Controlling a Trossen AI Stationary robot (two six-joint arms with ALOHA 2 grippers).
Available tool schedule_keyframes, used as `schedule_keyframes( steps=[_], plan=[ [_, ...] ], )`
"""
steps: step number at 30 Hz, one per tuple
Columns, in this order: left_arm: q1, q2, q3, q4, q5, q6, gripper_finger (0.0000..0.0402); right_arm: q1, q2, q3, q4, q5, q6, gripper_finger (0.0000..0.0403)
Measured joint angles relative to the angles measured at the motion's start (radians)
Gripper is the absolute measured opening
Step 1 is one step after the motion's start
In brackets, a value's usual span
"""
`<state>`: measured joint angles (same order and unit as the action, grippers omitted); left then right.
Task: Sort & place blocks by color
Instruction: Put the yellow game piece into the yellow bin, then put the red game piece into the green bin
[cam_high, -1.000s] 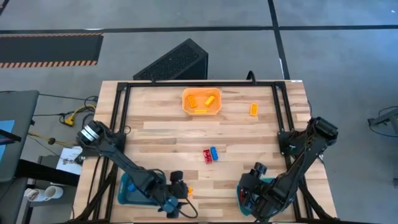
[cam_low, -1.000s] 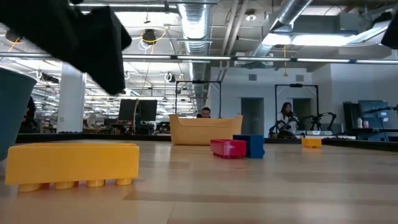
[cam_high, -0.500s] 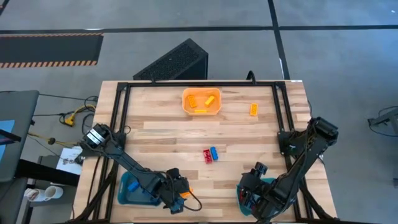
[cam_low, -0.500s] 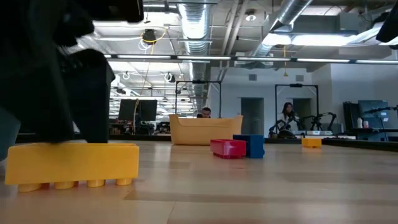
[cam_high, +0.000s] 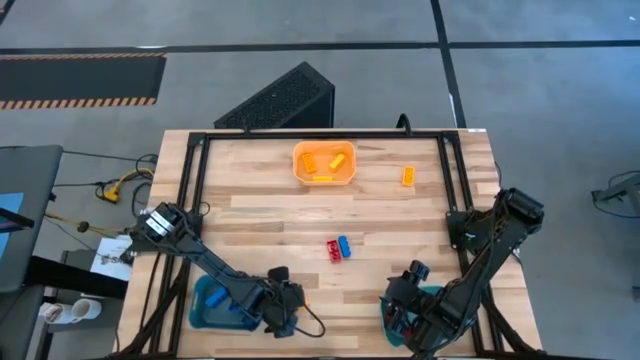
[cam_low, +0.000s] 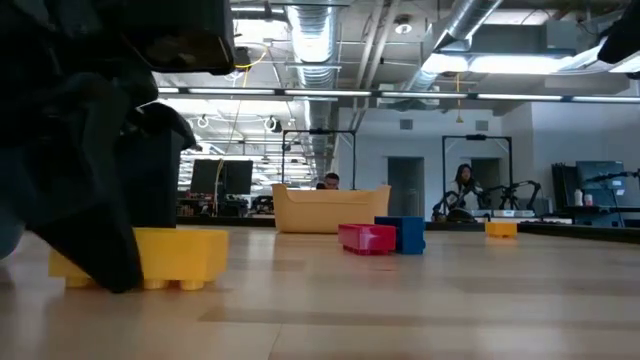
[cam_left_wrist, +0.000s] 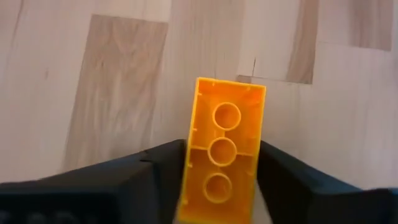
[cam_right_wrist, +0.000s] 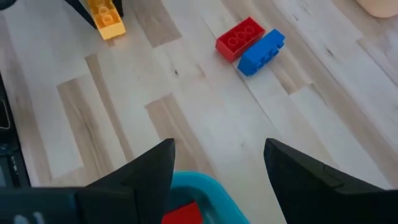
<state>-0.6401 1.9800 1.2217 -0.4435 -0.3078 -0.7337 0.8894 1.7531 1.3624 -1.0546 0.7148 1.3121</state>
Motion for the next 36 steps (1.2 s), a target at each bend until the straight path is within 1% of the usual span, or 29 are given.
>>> schedule_keyframes(
  steps=[3, 5, 7, 9, 10, 11, 13, 15, 18, 22, 25, 26, 30, 31, 32, 33, 36],
  plan=[
    [0.012, -0.011, 0.006, -0.013, -0.005, 0.062, 0.0102, 0.000, 0.000, 0.000, -0.002, 0.008, 0.000, 0.0270],
    [0.024, -0.031, 0.029, -0.051, -0.042, 0.116, 0.0099, 0.000, 0.000, 0.000, -0.005, 0.020, -0.001, 0.0270],
    [0.039, -0.076, 0.054, -0.097, -0.106, 0.189, 0.0100, 0.000, 0.000, 0.000, -0.003, 0.047, 0.000, 0.0270],
    [0.064, -0.126, 0.068, -0.121, -0.174, 0.299, 0.0100, 0.006, 0.000, 0.002, 0.013, 0.135, 0.020, 0.0270],
    [0.086, -0.151, 0.068, -0.131, -0.196, 0.358, 0.0100, 0.015, -0.004, 0.007, 0.020, 0.186, 0.021, 0.0270],
    [0.118, -0.173, 0.067, -0.130, -0.197, 0.415, 0.0100, 0.026, -0.013, 0.017, 0.026, 0.240, 0.018, 0.0270],
    [0.210, -0.217, 0.065, -0.109, -0.166, 0.522, 0.0100, 0.039, -0.031, 0.041, 0.046, 0.338, -0.012, 0.0270],
    [0.320, -0.253, 0.049, -0.046, -0.106, 0.612, 0.0100, 0.060, -0.045, 0.046, 0.041, 0.414, -0.037, 0.0270],
    [0.494, -0.274, 0.009, 0.082, 0.042, 0.698, 0.0100, 0.076, -0.066, 0.046, 0.033, 0.465, -0.039, 0.0270],
    [0.710, -0.278, -0.056, 0.328, 0.198, 0.694, 0.0100, 0.086, -0.066, 0.047, 0.016, 0.467, -0.039, 0.0270],
    [0.830, -0.267, -0.095, 0.491, 0.248, 0.648, 0.0100, 0.086, -0.064, 0.035, 0.015, 0.465, -0.038, 0.0270],
    [0.863, -0.264, -0.102, 0.517, 0.250, 0.629, 0.0100, 0.086, -0.064, 0.028, 0.018, 0.464, -0.038, 0.0270],
    [0.962, -0.261, -0.108, 0.512, 0.243, 0.532, 0.0100, 0.083, -0.063, -0.006, 0.016, 0.469, -0.035, 0.0270],
    [0.979, -0.261, -0.108, 0.502, 0.241, 0.513, 0.0108, 0.082, -0.063, -0.012, 0.012, 0.481, -0.025, 0.0270],
    [0.993, -0.260, -0.108, 0.492, 0.239, 0.505, 0.0126, 0.080, -0.063, -0.016, 0.010, 0.489, -0.022, 0.0270],
    [1.002, -0.259, -0.108, 0.488, 0.240, 0.503, 0.0153, 0.076, -0.063, -0.020, 0.011, 0.494, -0.022, 0.0270],
    [1.011, -0.259, -0.108, 0.476, 0.243, 0.503, 0.0251, 0.056, -0.063, -0.027, -0.006, 0.496, -0.026, 0.0270]
  ],
)
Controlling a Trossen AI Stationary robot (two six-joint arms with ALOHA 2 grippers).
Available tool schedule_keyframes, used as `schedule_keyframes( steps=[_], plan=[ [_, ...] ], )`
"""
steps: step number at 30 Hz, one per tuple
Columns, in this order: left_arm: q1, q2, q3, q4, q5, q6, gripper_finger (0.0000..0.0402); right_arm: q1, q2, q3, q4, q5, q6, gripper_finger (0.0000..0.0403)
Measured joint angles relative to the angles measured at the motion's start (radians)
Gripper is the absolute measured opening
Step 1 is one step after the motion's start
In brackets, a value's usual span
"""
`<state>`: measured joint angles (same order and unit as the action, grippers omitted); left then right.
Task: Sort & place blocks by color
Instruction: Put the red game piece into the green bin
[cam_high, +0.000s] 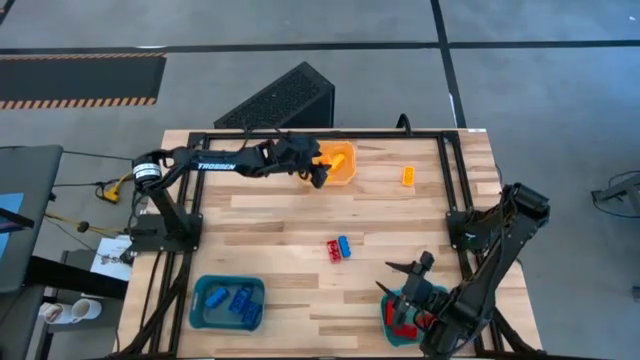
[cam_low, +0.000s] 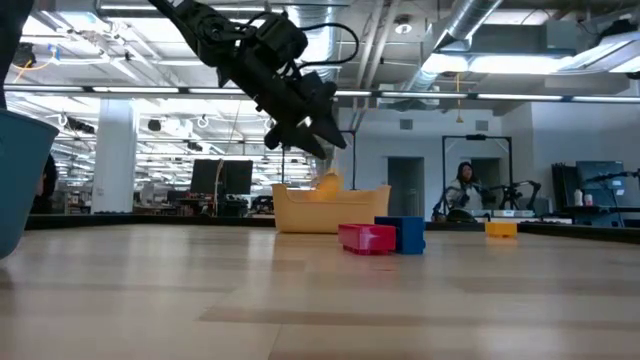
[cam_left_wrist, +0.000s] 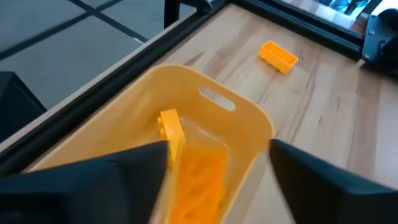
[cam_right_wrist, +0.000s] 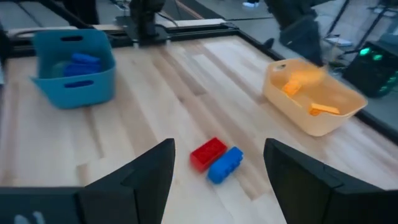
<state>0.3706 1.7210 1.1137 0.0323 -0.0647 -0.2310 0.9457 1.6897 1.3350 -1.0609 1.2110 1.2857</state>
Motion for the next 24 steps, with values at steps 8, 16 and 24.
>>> schedule_keyframes(
  steps=[8, 16, 24],
  plan=[
    [-0.021, -0.093, 0.000, -0.030, 0.027, 0.013, 0.0393, -0.125, 0.000, 0.000, -0.072, -0.078, 0.000, 0.0270],
    [-0.234, -0.415, -0.021, -0.006, -0.146, 0.155, 0.0337, -0.313, -0.001, 0.000, -0.154, -0.215, -0.115, 0.0270],
    [-0.590, -0.618, -0.395, 0.387, -0.197, 0.114, 0.0276, -0.507, -0.001, 0.000, -0.136, -0.328, -0.293, 0.0270]
  ],
)
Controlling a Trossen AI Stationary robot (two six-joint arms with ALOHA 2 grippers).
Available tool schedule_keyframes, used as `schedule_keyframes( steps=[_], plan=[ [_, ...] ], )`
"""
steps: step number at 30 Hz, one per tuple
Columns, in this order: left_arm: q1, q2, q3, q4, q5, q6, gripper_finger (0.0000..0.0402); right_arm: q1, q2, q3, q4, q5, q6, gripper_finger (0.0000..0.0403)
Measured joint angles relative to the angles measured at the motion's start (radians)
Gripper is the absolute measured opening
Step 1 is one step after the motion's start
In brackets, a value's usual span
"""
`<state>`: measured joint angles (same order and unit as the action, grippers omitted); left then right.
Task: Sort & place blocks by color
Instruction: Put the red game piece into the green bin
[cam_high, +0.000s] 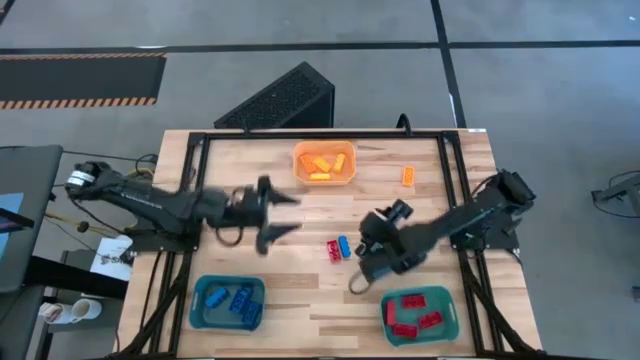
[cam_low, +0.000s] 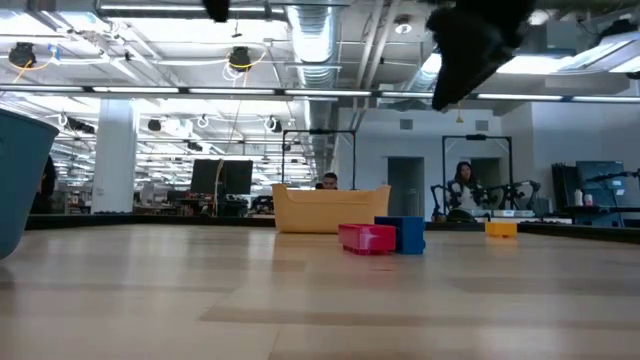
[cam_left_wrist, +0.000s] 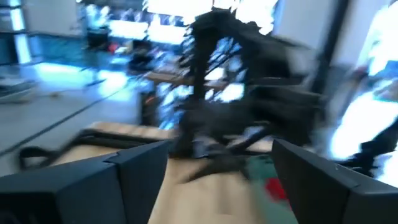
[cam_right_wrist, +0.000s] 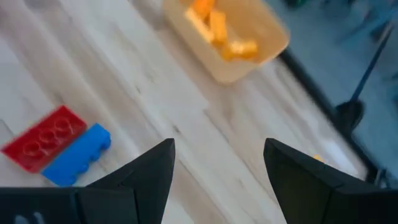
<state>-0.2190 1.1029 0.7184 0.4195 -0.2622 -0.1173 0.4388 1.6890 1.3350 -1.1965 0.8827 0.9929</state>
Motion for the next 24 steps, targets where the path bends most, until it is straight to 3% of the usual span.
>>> schedule_keyframes(
  steps=[6, 10, 13, 17, 20, 24],
  plan=[
    [-0.223, 0.016, -0.279, 0.516, -0.173, -0.001, 0.0253, -0.119, -0.002, 0.000, 0.220, -0.190, -0.300, 0.0270],
    [-0.315, 0.040, -0.376, 0.722, -0.268, 0.071, 0.0249, -0.169, -0.025, 0.002, 0.362, -0.310, -0.476, 0.0270],
    [-0.337, 0.041, -0.397, 0.786, -0.346, 0.130, 0.0249, -0.228, -0.046, -0.013, 0.475, -0.390, -0.582, 0.0270],
    [-0.337, 0.041, -0.393, 0.779, -0.359, 0.169, 0.0249, -0.328, -0.086, -0.087, 0.653, -0.546, -0.651, 0.0270],
    [-0.337, 0.041, -0.393, 0.762, -0.365, 0.193, 0.0249, -0.388, -0.104, -0.168, 0.789, -0.636, -0.633, 0.0270],
    [-0.335, 0.041, -0.393, 0.755, -0.401, 0.203, 0.0250, -0.410, -0.098, -0.259, 0.834, -0.659, -0.529, 0.0270]
  ],
)
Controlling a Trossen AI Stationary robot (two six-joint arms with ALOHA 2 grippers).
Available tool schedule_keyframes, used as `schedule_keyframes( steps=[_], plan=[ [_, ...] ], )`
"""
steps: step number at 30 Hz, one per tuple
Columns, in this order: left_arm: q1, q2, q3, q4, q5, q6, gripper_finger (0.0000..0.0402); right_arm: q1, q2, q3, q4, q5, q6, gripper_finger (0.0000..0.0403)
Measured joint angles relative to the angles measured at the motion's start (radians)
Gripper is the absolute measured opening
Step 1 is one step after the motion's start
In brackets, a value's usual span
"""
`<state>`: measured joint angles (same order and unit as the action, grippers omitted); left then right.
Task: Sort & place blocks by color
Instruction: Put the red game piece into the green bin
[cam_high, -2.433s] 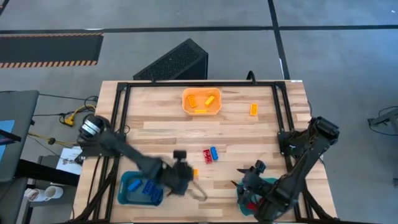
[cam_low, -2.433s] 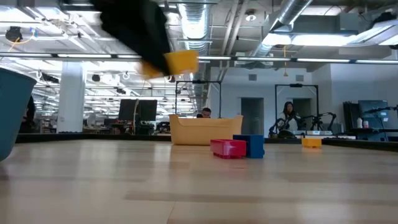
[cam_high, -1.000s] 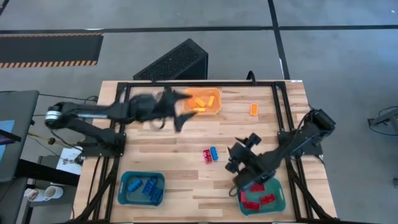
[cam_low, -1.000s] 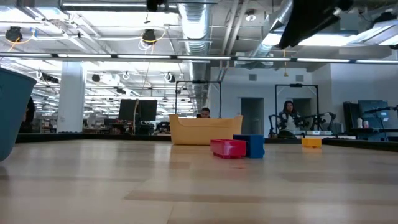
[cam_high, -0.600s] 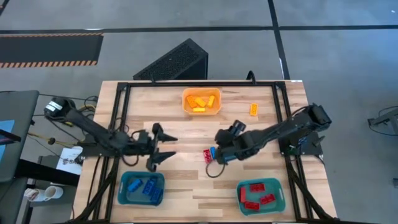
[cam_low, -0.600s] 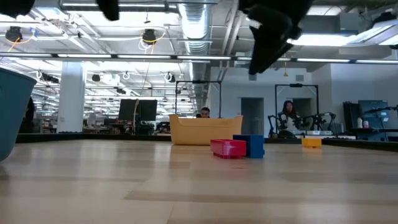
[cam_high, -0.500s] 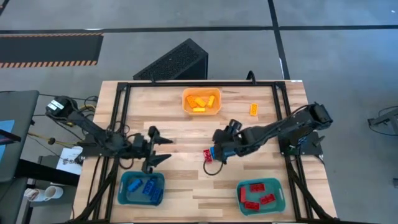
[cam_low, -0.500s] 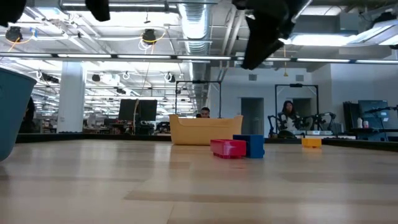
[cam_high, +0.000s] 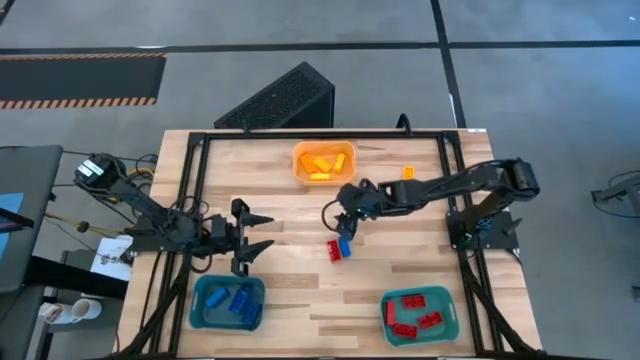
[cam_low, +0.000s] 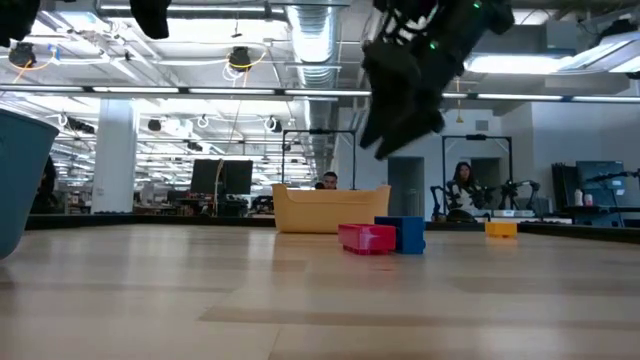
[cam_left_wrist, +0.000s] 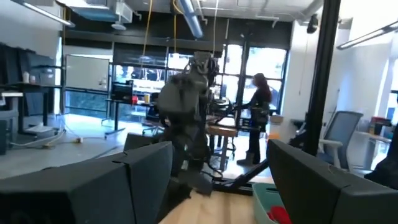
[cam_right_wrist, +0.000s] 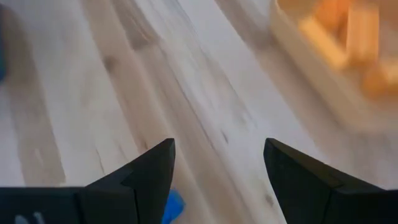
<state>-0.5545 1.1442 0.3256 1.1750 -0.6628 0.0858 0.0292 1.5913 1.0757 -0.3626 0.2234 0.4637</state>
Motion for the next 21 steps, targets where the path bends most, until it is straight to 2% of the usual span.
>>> schedule_keyframes(
  steps=[6, 14, 21],
  plan=[
    [0.000, 0.000, 0.000, -0.014, -0.006, -0.008, 0.0250, 0.085, 0.019, -0.063, -0.037, 0.033, 0.184, 0.0270],
    [0.006, 0.000, 0.000, -0.010, -0.017, -0.049, 0.0250, 0.229, 0.034, -0.067, -0.012, 0.119, 0.307, 0.0270],
    [0.006, 0.000, 0.000, -0.017, -0.023, -0.107, 0.0250, 0.288, 0.081, -0.061, 0.008, 0.203, 0.405, 0.0270]
  ],
)
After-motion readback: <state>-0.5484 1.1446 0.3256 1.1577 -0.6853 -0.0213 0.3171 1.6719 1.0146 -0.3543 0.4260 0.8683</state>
